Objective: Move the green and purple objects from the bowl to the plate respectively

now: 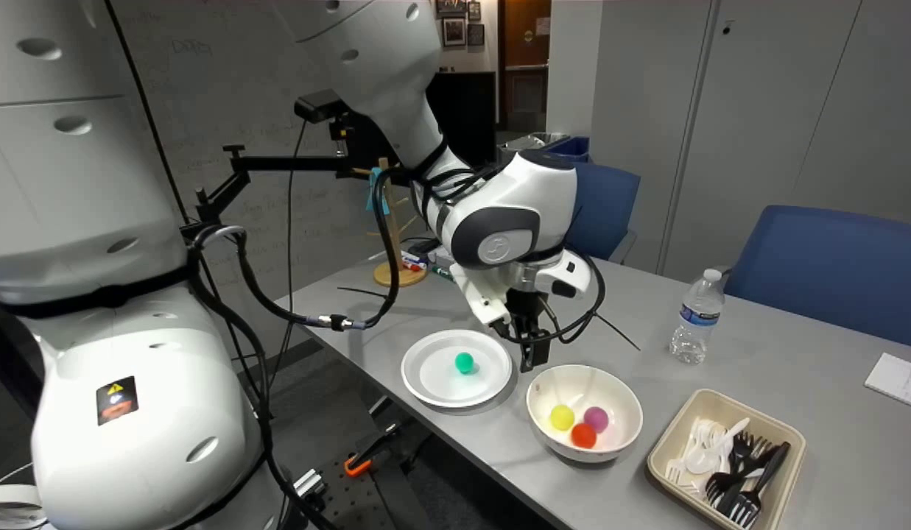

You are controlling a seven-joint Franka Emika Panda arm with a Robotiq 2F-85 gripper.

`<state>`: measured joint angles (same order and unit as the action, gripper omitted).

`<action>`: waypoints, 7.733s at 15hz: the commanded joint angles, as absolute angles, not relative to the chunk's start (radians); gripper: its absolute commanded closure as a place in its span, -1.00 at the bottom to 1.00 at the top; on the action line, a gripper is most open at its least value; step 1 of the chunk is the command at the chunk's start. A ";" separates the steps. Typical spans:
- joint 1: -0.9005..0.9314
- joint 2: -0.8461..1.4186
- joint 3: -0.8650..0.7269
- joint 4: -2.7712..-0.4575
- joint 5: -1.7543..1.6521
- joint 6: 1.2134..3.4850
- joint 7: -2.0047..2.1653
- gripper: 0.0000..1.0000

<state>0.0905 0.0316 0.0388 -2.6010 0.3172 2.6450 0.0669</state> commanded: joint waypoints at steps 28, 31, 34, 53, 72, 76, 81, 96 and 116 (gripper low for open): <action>0.020 0.338 -0.124 -2.471 0.020 2.945 0.277 -1.00; 0.031 0.372 -0.135 -2.462 0.028 2.977 0.289 -1.00; 0.036 0.401 -0.135 -2.453 0.048 3.000 0.297 -0.99; 0.125 0.285 -0.204 -2.486 0.042 2.928 0.352 0.66; 0.143 -0.058 0.058 -2.645 0.507 2.741 -0.008 0.66; 0.154 -0.027 0.090 -2.678 0.611 2.716 -0.098 0.66; 0.170 0.035 0.145 -2.718 0.752 2.785 -0.158 0.66; 0.198 0.173 0.330 -2.659 1.390 3.116 -0.509 -0.64; 0.267 0.155 -0.113 -2.648 0.590 2.927 -0.256 -1.00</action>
<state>0.2032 0.1763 0.0277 -2.6658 0.7832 3.0198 -0.3771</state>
